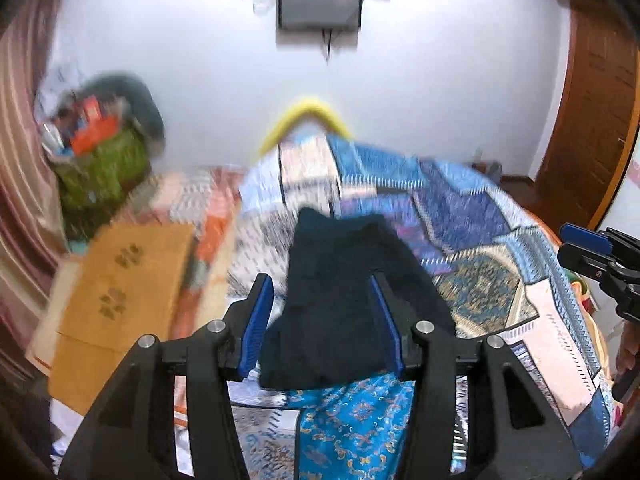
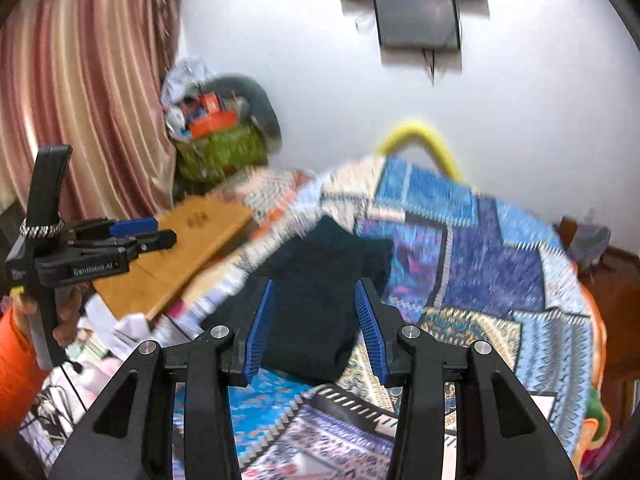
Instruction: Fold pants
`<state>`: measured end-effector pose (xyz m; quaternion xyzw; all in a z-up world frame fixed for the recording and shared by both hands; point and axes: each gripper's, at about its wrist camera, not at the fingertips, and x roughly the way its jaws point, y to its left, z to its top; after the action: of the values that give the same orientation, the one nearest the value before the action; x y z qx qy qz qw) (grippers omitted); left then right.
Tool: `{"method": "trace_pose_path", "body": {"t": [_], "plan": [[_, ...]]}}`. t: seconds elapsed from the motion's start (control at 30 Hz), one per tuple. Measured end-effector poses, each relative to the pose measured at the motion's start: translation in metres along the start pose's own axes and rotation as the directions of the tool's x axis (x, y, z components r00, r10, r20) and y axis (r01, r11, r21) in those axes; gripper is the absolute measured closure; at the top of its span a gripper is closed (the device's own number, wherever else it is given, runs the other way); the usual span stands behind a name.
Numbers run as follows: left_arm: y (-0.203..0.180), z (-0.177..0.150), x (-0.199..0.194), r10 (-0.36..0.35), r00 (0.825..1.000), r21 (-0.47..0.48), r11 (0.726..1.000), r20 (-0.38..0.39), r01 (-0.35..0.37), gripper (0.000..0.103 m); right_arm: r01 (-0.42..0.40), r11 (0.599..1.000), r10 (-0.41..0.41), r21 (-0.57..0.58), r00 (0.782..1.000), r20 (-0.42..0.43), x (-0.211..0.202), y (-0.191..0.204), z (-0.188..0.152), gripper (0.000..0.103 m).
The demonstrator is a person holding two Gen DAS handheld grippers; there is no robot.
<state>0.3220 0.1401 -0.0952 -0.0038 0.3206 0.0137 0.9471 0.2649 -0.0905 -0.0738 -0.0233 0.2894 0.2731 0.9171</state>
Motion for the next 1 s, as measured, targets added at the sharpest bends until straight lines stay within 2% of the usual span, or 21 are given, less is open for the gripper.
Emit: {"method": "trace_pose_path", "body": {"t": [0.07,0.17,0.27,0.33,0.5,0.63,0.67,0.7,0.73,0.77,0.8,0.83,0.97,1.0], "plan": [[-0.012,0.001,-0.036,0.019,0.998,0.032,0.999,0.059,-0.021,0.054,-0.004,1.0,0.004,0.002,0.999,0.047,-0.025,0.013,0.002,0.065],[-0.026,-0.002,-0.088,0.004,0.991,0.051,0.999,0.13,-0.01,0.054,-0.022,1.0,0.023,-0.012,0.994,0.109,-0.061,0.034,0.001,0.065],[-0.034,-0.01,-0.139,-0.037,0.978,0.029,0.999,0.204,0.031,0.054,-0.032,0.999,0.038,-0.033,0.983,0.178,-0.094,0.055,-0.005,0.065],[-0.038,-0.017,-0.168,-0.038,0.966,0.021,0.999,0.254,0.034,0.054,-0.049,0.998,0.056,-0.039,0.975,0.217,-0.114,0.067,-0.01,0.065],[-0.048,-0.036,-0.219,-0.025,0.937,0.011,1.0,0.347,0.023,0.054,-0.055,0.997,0.068,-0.052,0.957,0.281,-0.147,0.089,-0.026,0.065],[-0.055,-0.053,-0.241,-0.001,0.917,0.01,1.0,0.398,-0.004,0.053,-0.034,0.998,0.051,-0.059,0.942,0.331,-0.164,0.101,-0.037,0.065],[-0.056,-0.058,-0.246,0.003,0.913,0.01,1.0,0.408,-0.008,0.05,-0.03,0.998,0.049,-0.061,0.941,0.334,-0.166,0.103,-0.039,0.065],[-0.057,-0.063,-0.25,0.003,0.909,0.007,1.0,0.417,-0.007,0.043,-0.019,0.998,0.039,-0.062,0.94,0.34,-0.168,0.105,-0.042,0.065],[-0.057,-0.067,-0.254,-0.003,0.906,0.002,1.0,0.424,0.003,0.038,-0.008,0.998,0.03,-0.063,0.938,0.344,-0.169,0.105,-0.043,0.063],[-0.057,-0.068,-0.255,-0.008,0.905,-0.003,1.0,0.425,0.01,0.027,0.001,0.998,0.02,-0.062,0.937,0.35,-0.17,0.106,-0.044,0.059],[-0.056,-0.071,-0.256,-0.013,0.904,-0.011,1.0,0.428,0.02,0.021,0.008,0.998,0.013,-0.057,0.934,0.357,-0.171,0.105,-0.045,0.05],[-0.055,-0.073,-0.256,-0.014,0.903,-0.021,0.999,0.429,0.025,0.019,0.017,0.999,0.001,-0.047,0.929,0.37,-0.173,0.105,-0.047,0.041],[-0.054,-0.078,-0.257,0.008,0.902,-0.048,0.999,0.431,0.014,0.005,0.048,0.999,-0.036,-0.021,0.918,0.394,-0.178,0.106,-0.047,0.022],[-0.053,-0.08,-0.257,0.009,0.902,-0.054,0.998,0.431,0.016,0.002,0.052,0.999,-0.042,-0.015,0.917,0.397,-0.18,0.106,-0.047,0.014]]}}
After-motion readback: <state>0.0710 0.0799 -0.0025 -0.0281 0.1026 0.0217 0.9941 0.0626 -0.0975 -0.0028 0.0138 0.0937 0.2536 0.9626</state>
